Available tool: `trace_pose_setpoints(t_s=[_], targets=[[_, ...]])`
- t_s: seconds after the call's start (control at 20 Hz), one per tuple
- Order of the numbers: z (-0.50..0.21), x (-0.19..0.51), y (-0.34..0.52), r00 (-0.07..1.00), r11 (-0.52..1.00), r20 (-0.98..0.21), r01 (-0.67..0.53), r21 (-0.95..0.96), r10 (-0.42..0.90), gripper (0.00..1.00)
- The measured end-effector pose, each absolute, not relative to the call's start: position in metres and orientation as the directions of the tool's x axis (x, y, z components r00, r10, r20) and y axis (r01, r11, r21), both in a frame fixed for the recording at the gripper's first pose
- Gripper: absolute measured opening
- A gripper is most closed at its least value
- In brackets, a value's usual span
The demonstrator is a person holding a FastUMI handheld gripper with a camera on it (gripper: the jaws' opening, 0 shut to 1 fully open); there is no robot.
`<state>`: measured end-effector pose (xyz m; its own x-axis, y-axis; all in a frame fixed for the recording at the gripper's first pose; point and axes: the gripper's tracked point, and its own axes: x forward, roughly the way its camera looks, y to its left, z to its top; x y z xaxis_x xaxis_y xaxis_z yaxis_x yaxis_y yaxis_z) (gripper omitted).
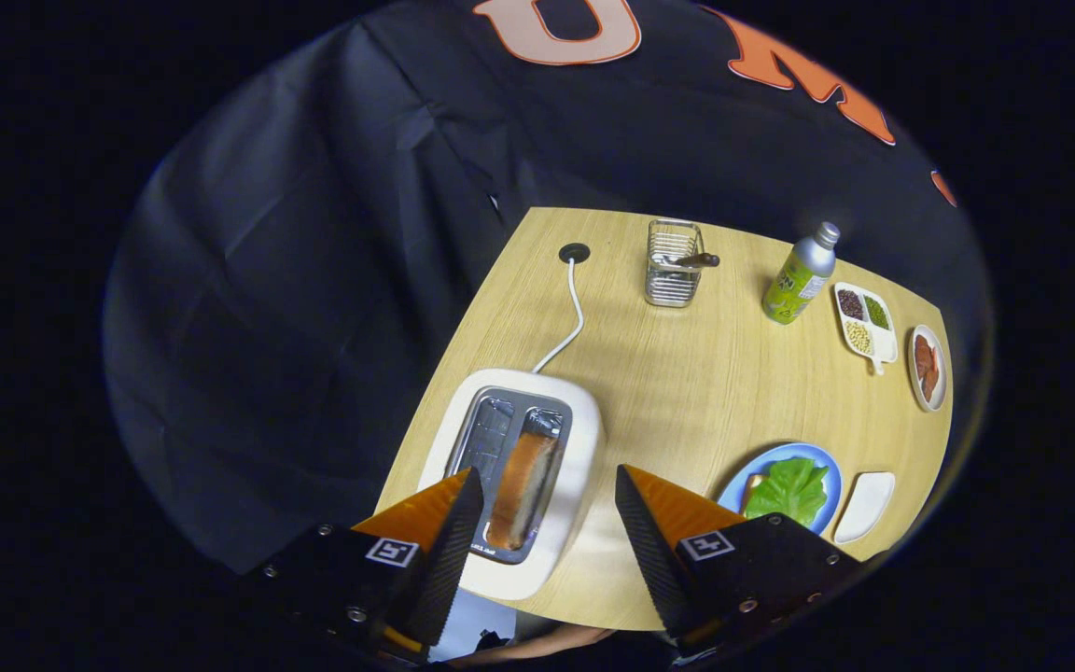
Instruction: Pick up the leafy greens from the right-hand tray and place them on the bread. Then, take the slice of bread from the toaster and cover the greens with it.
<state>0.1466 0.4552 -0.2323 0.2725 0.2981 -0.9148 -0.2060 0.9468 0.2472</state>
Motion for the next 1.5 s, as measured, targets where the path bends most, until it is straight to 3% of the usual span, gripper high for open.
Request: trace_pose_setpoints(t_s=[0.4, 0.75, 0.85, 1.1, 1.5], targets=[[-0.257, 0.136, 0.468, 0.232, 0.962, -0.947, -0.206, 0.177, 0.224, 0.70], [-0.259, 0.136, 0.477, 0.247, 0.970, -0.949, -0.189, 0.150, 0.195, 0.27], [-0.254, 0.135, 0.477, 0.250, 0.967, -0.945, -0.194, 0.166, 0.212, 0.20], [-0.226, 0.143, 0.468, 0.308, 0.959, -0.911, -0.167, 0.231, 0.273, 0.14], [-0.162, 0.136, 0.454, 0.385, 0.909, -0.824, -0.205, 0.363, 0.415, 0.14]])
